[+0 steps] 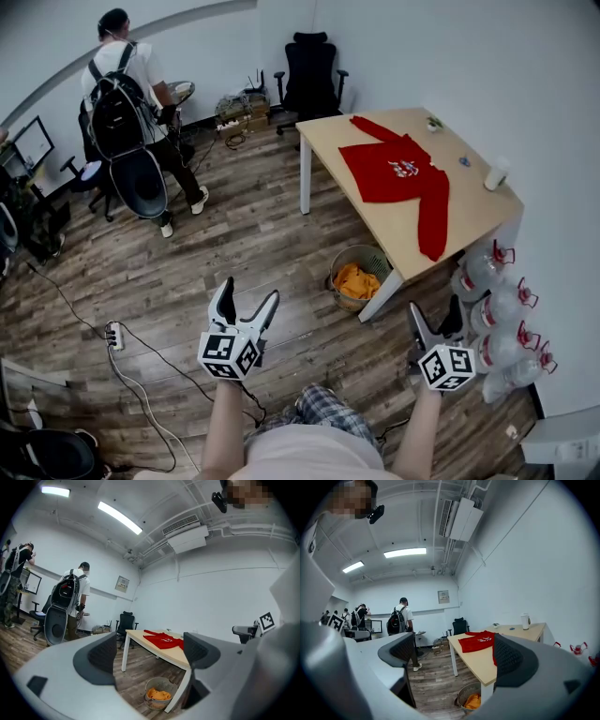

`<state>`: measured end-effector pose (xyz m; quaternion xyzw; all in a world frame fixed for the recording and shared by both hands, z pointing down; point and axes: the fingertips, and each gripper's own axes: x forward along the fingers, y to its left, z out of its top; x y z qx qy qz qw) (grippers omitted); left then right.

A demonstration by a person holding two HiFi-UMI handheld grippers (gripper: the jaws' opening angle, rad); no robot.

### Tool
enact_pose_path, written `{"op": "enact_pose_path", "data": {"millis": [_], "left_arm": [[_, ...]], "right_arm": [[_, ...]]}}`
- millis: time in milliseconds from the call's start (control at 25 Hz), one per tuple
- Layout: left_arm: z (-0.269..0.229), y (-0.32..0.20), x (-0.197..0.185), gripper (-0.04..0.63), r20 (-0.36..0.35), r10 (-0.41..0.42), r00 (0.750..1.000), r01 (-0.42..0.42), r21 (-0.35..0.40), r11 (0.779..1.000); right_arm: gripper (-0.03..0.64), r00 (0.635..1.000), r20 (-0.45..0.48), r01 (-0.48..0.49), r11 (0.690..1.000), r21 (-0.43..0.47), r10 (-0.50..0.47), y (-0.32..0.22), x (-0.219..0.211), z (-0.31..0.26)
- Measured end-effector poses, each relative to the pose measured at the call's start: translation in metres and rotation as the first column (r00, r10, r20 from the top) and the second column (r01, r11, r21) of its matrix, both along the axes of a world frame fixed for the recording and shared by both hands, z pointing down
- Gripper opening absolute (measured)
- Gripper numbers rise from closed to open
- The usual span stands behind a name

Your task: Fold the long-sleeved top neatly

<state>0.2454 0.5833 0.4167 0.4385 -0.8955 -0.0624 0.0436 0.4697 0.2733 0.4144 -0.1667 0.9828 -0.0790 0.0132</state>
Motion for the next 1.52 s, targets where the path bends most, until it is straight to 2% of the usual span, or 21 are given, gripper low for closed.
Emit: {"op": "enact_pose_path", "data": {"millis": [480, 800, 960, 1080, 1320, 1520], "left_arm": [[0.01, -0.007, -0.036, 0.426, -0.015, -0.015, 1.0, 0.014, -0.019, 1.0], [0.024, -0.041, -0.095, 0.425, -0.02, -0.011, 1.0, 0.01, -0.041, 0.999], [0.033, -0.07, -0.143, 0.425, -0.031, -0.001, 1.0, 0.0, -0.037, 0.999], [0.034, -0.1, -0.194, 0.425, -0.021, 0.018, 1.0, -0.019, -0.048, 0.999], [0.012, -0.187, -0.304, 0.426, 0.009, 0.09, 0.996, -0.09, -0.064, 0.994], [0.003, -0.264, -0.371, 0.425, 0.017, 0.162, 0.987, -0.161, -0.071, 0.984]], "right_arm": [[0.503, 1.0, -0.014, 0.026, 0.999, -0.036, -0.027, -0.013, -0.052, 0.016], [0.488, 0.999, -0.028, 0.029, 0.999, -0.043, -0.03, -0.048, -0.114, 0.029], [0.485, 0.999, -0.04, 0.034, 0.999, -0.037, -0.036, -0.072, -0.166, 0.037], [0.485, 0.999, -0.036, 0.022, 0.999, -0.04, -0.023, -0.097, -0.216, 0.04], [0.485, 0.998, -0.031, -0.053, 0.997, -0.059, 0.051, -0.168, -0.308, 0.031], [0.481, 0.991, -0.031, -0.131, 0.989, -0.069, 0.129, -0.229, -0.356, 0.027]]}}
